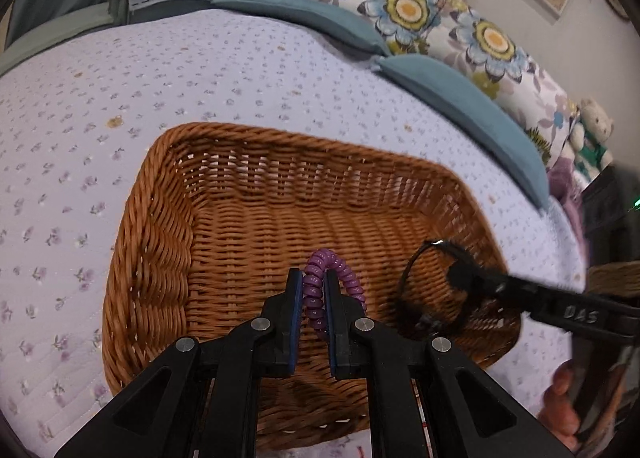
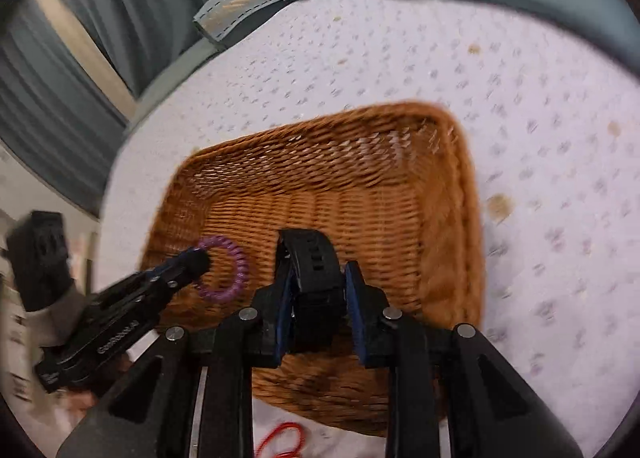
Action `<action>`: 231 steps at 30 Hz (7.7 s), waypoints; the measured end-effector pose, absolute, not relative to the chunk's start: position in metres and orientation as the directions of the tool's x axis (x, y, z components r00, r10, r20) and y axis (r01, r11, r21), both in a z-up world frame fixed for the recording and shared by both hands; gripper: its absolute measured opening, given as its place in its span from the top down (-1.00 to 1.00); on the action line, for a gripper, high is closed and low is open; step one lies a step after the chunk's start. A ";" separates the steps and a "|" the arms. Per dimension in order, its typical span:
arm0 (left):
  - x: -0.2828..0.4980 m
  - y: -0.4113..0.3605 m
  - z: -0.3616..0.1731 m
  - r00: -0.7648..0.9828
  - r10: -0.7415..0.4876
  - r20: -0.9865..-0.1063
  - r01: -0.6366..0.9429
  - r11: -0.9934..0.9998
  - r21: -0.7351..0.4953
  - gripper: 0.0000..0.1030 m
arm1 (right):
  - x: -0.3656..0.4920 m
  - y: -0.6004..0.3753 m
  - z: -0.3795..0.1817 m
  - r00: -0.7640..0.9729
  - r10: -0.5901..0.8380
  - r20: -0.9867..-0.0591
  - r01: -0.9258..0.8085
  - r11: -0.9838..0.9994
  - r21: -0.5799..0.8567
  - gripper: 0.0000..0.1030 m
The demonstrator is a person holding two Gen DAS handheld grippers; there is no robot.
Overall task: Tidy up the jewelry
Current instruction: 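Carry the watch and purple coil tie into the basket and open both tools, then grasp the gold earring with the right tool while the left tool grasps the silver hair clip, then carry the earring and silver clip into the basket and release both, then grasp the cream coil bracelet with the right tool while the left tool grasps a clear bead bracelet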
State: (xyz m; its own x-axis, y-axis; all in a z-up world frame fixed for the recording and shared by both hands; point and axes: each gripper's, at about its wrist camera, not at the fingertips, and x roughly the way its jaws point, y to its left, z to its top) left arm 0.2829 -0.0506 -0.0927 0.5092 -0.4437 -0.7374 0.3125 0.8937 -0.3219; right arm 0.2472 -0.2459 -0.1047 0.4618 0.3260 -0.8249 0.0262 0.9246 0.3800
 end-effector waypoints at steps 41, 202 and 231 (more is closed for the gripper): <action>0.047 0.010 -0.079 0.512 -0.416 -0.751 0.157 0.905 -0.395 0.12 | 0.041 -0.196 -0.082 0.463 0.371 -0.805 -0.184 0.929 0.322 -0.24; 0.069 0.016 -0.089 0.474 -0.480 -0.738 0.244 0.877 -0.414 0.28 | 0.076 -0.239 -0.091 0.480 0.387 -0.788 -0.069 0.912 0.405 0.06; 0.083 -0.033 -0.128 0.438 -0.325 -0.838 0.270 0.937 -0.222 0.67 | 0.084 -0.189 -0.133 0.405 0.200 -0.892 -0.138 0.978 0.157 0.42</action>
State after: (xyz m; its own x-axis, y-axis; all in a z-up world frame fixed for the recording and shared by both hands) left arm 0.0831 -0.0333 -0.1282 0.4376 -0.3249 -0.8384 0.2701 0.9369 -0.2221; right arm 0.0837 -0.1886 -0.1328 0.4049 0.2000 -0.8922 -0.1381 0.9780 0.1566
